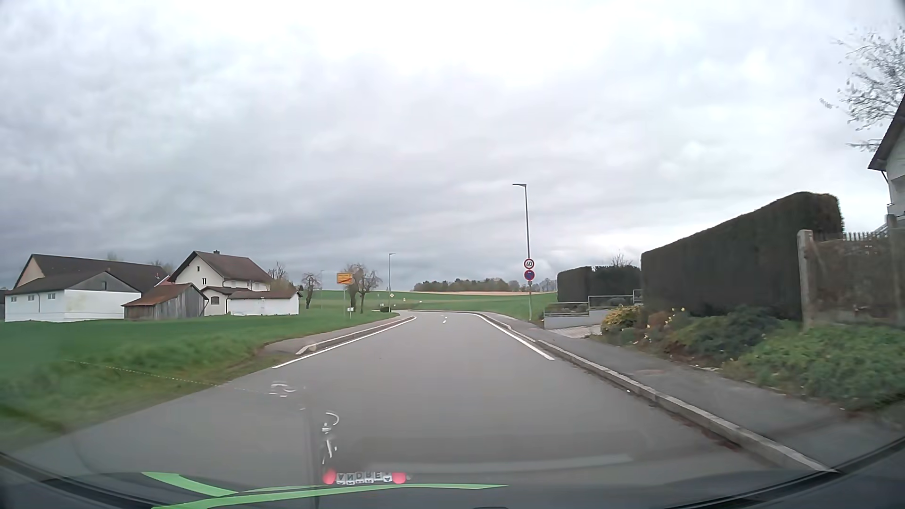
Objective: Follow the waypoints while adhering to traffic rules and regulations
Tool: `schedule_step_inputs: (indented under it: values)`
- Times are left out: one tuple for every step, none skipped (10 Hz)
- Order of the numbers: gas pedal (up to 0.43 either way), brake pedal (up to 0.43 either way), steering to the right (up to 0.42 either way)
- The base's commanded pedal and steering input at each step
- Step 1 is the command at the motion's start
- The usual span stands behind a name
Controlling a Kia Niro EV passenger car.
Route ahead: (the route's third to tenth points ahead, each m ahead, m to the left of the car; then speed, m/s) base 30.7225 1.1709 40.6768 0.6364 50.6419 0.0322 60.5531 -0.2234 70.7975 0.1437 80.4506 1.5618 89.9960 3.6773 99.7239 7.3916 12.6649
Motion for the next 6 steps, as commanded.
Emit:
schedule_step_inputs:
  values:
    - [0.157, 0.0, 0.007]
    - [0.157, 0.0, 0.007]
    - [0.157, 0.0, 0.007]
    - [0.157, 0.0, 0.007]
    - [0.157, 0.0, 0.007]
    - [0.157, 0.0, 0.007]
